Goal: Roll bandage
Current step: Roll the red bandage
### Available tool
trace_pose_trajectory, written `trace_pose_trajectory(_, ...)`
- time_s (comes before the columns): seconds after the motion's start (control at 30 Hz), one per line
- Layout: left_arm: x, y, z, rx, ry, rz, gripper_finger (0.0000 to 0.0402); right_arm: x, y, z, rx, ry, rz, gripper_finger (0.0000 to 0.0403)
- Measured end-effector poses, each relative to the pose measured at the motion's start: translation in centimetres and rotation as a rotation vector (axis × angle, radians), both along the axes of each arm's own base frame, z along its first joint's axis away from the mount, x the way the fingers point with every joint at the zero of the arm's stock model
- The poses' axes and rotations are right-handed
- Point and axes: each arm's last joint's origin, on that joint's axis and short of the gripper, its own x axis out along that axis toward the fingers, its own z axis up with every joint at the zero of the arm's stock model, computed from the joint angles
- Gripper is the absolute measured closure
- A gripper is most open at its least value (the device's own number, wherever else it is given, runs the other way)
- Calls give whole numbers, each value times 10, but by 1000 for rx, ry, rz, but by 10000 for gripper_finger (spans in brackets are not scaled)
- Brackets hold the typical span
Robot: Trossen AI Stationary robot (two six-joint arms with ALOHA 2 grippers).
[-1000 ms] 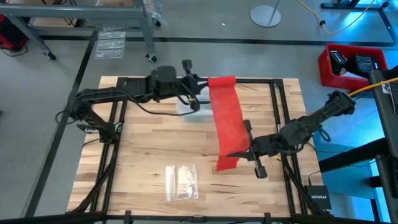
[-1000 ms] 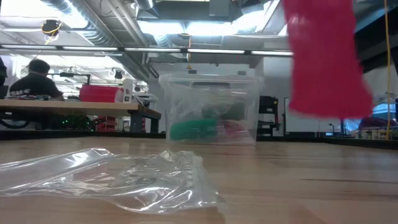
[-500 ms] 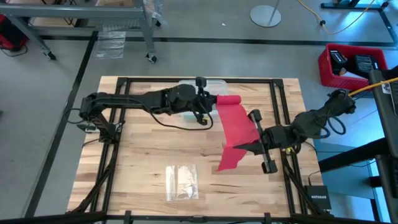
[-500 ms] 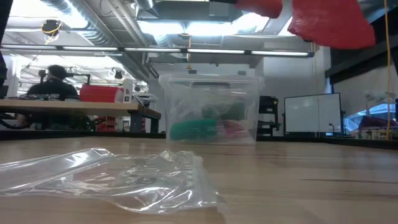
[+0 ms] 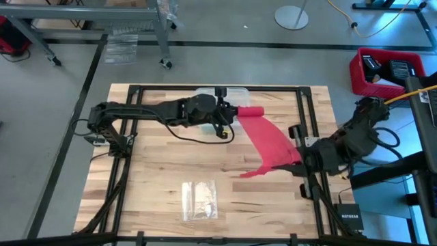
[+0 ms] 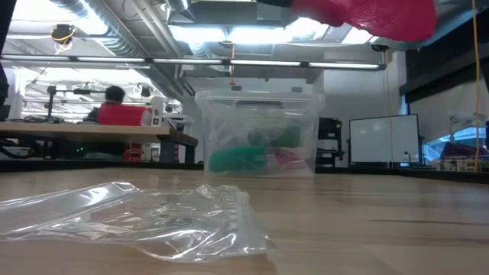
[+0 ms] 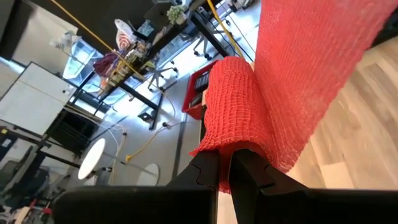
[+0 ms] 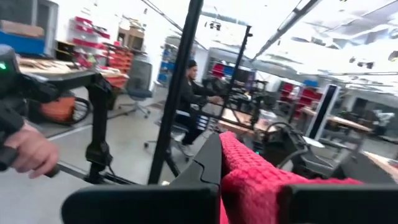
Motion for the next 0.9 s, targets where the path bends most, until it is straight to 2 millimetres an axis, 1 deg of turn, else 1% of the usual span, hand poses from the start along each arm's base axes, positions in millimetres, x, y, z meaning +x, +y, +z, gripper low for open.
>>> trace_pose_trajectory(0.13,0,-4,1,-3,-3,-22,391,-8,6,1,-26,-11,-47,398)
trace_pose_trajectory(0.2,0,-9,0,3,10,-36,391,-11,6,5,-47,-23,-84,398)
trace_pose_trajectory(0.33,1,-22,-1,28,22,-78,391,-18,-2,26,-14,-72,-101,398)
trace_pose_trajectory(0.43,1,-33,-1,44,29,-111,391,-23,-8,40,-20,-105,-127,398)
trace_pose_trajectory(0.53,0,-45,-1,51,29,-142,391,-30,-16,56,-15,-139,-171,398)
trace_pose_trajectory(0.67,6,-61,-9,66,53,-186,391,-36,-32,77,29,-183,-227,398)
trace_pose_trajectory(0.8,14,-79,-23,79,89,-229,391,-36,-48,88,42,-201,-301,398)
trace_pose_trajectory(0.9,16,-90,-27,82,93,-254,391,-36,-61,93,51,-215,-356,398)
